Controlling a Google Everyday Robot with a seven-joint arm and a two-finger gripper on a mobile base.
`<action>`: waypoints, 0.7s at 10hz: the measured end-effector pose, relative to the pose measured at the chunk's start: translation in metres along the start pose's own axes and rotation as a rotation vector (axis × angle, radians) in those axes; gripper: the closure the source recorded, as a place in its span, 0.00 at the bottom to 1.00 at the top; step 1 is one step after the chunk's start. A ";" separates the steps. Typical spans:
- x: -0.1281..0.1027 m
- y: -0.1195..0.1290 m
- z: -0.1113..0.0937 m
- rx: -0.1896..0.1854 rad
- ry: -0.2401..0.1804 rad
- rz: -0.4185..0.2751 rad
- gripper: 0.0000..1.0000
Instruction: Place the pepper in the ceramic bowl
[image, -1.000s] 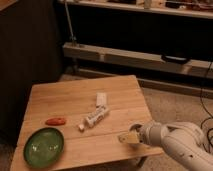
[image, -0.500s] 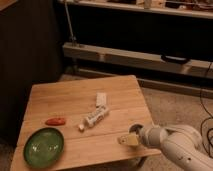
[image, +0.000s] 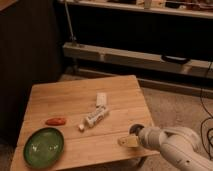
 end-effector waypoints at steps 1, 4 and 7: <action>0.011 -0.011 -0.002 0.014 -0.001 -0.052 0.00; 0.060 -0.069 0.009 0.062 -0.010 -0.229 0.00; 0.100 -0.132 0.036 0.115 -0.043 -0.428 0.00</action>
